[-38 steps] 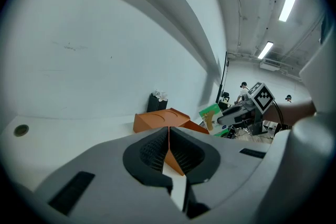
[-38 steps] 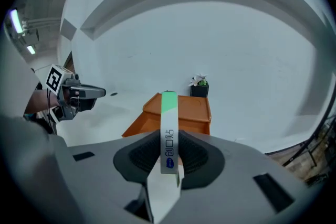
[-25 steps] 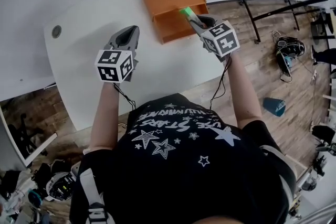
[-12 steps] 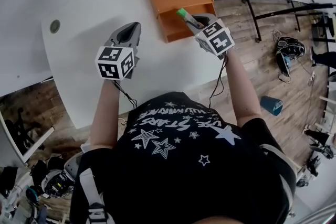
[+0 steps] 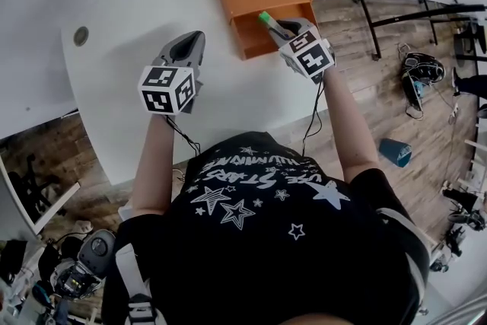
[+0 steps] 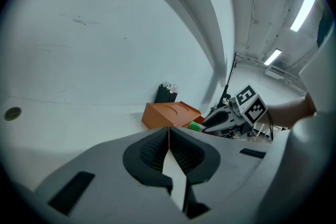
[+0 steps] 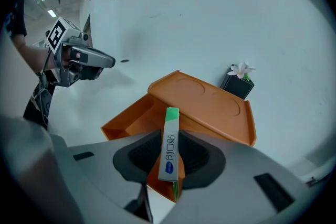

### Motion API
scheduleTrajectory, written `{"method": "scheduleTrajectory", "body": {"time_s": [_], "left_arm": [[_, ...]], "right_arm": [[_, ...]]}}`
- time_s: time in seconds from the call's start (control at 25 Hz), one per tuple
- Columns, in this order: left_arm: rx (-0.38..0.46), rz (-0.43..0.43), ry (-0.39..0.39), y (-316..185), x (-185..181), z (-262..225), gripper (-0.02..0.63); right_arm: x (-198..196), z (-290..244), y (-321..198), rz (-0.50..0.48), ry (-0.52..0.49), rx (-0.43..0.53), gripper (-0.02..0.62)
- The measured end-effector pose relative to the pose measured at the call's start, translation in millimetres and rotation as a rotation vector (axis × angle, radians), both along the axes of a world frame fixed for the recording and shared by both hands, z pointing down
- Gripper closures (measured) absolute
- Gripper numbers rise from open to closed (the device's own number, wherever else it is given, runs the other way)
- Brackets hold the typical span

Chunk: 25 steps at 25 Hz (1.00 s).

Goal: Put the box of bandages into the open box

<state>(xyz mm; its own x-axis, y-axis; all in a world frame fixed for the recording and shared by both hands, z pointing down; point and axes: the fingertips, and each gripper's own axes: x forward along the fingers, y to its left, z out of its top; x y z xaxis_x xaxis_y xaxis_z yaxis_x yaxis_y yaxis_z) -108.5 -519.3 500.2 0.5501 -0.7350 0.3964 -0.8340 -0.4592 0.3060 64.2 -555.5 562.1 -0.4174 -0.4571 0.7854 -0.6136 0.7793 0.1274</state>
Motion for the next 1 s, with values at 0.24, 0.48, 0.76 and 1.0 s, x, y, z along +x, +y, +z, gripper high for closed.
{"method": "scheduleTrajectory", "body": {"time_s": [0.24,0.48,0.76,1.0], "left_arm": [[0.012,-0.002,-0.001,10.2,0.8,-10.2,0.581],[0.021,0.007,0.002,19.9,10.5,-19.6,0.581],[0.048,0.007,-0.007,42.9,18.4,-34.9,0.581],[0.073,0.015,-0.017,69.0,27.4,-45.1,0.581]], "right_arm": [[1.3,-13.7,10.9,0.015,-0.025,0.024,0.48],[12.1,-33.6,17.1,0.077,-0.075,0.086,0.48],[37.3,-68.5,32.0,0.221,-0.197,0.174,0.482],[61.8,-83.5,58.6,0.312,-0.272,0.199,0.519]]}}
